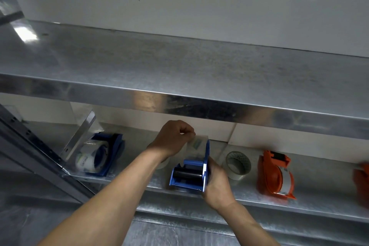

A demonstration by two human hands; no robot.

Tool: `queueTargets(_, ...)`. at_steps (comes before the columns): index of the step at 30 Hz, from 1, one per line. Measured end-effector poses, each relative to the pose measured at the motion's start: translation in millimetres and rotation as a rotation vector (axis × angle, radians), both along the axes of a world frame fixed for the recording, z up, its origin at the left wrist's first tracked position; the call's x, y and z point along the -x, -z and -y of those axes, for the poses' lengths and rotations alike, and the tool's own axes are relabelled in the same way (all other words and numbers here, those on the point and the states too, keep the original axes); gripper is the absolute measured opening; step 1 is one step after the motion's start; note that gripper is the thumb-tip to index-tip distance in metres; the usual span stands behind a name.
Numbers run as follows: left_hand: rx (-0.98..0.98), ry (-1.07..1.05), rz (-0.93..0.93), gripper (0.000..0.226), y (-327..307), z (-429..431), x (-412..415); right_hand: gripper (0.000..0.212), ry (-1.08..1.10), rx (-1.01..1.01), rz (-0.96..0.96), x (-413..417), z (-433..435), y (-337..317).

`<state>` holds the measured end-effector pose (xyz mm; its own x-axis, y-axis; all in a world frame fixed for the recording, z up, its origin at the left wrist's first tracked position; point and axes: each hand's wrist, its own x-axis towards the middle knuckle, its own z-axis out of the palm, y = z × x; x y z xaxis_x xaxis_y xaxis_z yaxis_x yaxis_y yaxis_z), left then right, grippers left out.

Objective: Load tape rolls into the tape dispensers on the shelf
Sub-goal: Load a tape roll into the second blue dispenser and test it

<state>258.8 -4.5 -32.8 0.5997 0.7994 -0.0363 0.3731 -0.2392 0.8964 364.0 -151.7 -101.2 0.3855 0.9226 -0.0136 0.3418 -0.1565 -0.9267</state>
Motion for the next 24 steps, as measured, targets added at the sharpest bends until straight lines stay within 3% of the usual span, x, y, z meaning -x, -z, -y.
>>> queueTargets(5, 0.010, 0.068, -0.026, 0.019, 0.9, 7.1, -1.9, 0.043, 0.011, -0.031, 0.013, -0.6, -0.8, 0.2)
queueTargets(8, 0.085, 0.112, -0.027, 0.006, -0.2, 6.4, -0.8, 0.043, 0.013, -0.042, 0.009, -1.8, 0.0, 2.2)
queueTargets(12, 0.068, 0.136, -0.042, 0.016, -5.4, 7.1, -2.3, 0.041, 0.014, -0.042, -0.005, -2.5, 1.3, 4.1)
queueTargets(19, -0.030, 0.073, -0.024, 0.013, -8.9, 10.1, -4.6, 0.042, -0.005, -0.067, -0.058, -1.7, 5.3, -1.6)
queueTargets(24, 0.163, 0.036, 0.233, 0.015, -8.1, 19.9, -3.2, 0.048, 0.027, -0.139, -0.171, -1.5, 3.2, -6.9)
